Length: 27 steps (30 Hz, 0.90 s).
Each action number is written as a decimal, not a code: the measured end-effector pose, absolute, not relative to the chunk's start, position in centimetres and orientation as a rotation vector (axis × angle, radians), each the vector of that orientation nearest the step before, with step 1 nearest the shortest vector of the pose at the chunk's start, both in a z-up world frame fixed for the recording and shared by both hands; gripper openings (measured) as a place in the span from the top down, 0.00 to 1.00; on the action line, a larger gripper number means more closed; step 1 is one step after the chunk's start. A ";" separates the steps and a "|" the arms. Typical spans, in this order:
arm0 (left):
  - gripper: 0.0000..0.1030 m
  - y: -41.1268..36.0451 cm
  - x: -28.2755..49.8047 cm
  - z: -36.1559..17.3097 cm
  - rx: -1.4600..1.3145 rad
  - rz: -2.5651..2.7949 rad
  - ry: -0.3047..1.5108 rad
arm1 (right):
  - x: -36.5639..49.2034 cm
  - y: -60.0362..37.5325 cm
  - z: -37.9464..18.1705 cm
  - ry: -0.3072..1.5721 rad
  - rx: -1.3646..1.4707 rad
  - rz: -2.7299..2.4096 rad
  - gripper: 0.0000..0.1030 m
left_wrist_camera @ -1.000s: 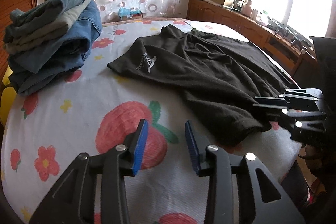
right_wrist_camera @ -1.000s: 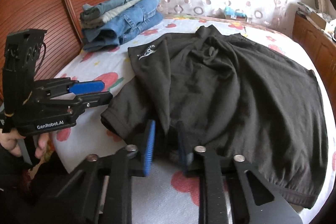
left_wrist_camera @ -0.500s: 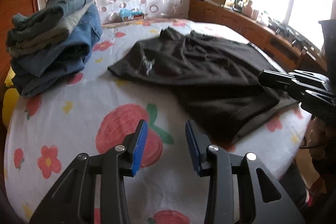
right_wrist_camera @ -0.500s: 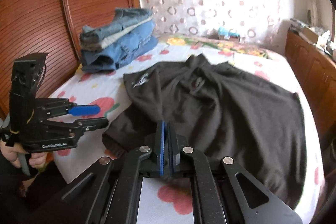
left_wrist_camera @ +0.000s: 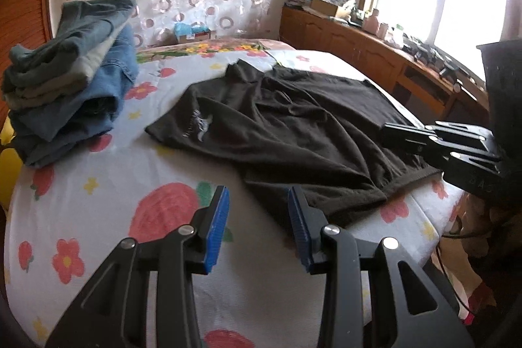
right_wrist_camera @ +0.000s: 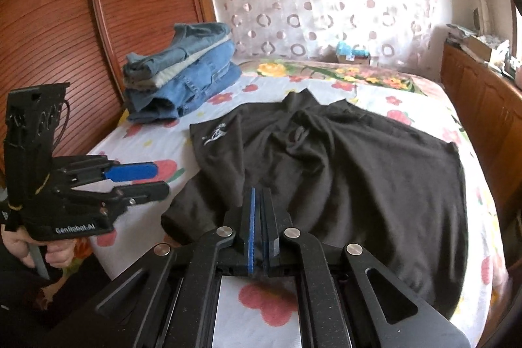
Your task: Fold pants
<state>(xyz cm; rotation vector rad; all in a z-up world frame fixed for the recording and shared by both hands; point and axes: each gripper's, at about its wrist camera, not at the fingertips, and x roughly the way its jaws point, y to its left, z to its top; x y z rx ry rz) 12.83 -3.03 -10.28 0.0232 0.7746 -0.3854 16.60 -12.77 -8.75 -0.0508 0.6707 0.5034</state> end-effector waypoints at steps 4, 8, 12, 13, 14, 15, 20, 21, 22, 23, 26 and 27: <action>0.64 -4.1 12.7 -11.1 0.056 -0.405 0.804 | 16.7 -12.3 -9.1 0.682 -0.051 0.517 0.79; 0.64 -4.3 12.9 -12.2 0.073 -0.397 0.848 | 16.7 -11.8 -9.7 0.700 -0.062 0.526 0.75; 0.64 -4.2 12.6 -12.4 0.066 -0.399 0.852 | 17.1 -11.2 -10.8 0.744 -0.076 0.530 0.75; 0.64 -4.2 12.6 -12.4 0.065 -0.400 0.853 | 17.3 -11.1 -11.1 0.759 -0.078 0.532 0.75; 0.64 -4.1 12.6 -12.5 0.062 -0.401 0.854 | 17.4 -11.0 -11.4 0.771 -0.079 0.534 0.75; 0.64 -4.1 12.6 -12.5 0.059 -0.402 0.852 | 17.5 -10.9 -11.6 0.779 -0.081 0.536 0.75; 0.64 -4.0 12.6 -12.5 0.057 -0.401 0.849 | 17.9 -10.4 -12.4 0.800 -0.097 0.540 0.78; 0.64 -4.0 12.6 -12.5 0.056 -0.401 0.848 | 17.9 -10.3 -12.4 0.801 -0.100 0.544 0.82; 0.64 -4.0 12.6 -12.5 0.055 -0.401 0.847 | 17.9 -10.1 -12.5 0.804 -0.107 0.553 0.88; 0.64 -4.0 12.6 -12.5 0.054 -0.401 0.846 | 17.9 -10.0 -12.5 0.804 -0.116 0.557 0.93; 0.64 -3.9 12.6 -12.5 0.050 -0.403 0.848 | 17.7 -9.7 -12.3 0.782 -0.134 0.557 0.98; 0.64 -3.9 12.6 -12.5 0.046 -0.403 0.848 | 17.7 -9.7 -12.1 0.767 -0.134 0.550 0.99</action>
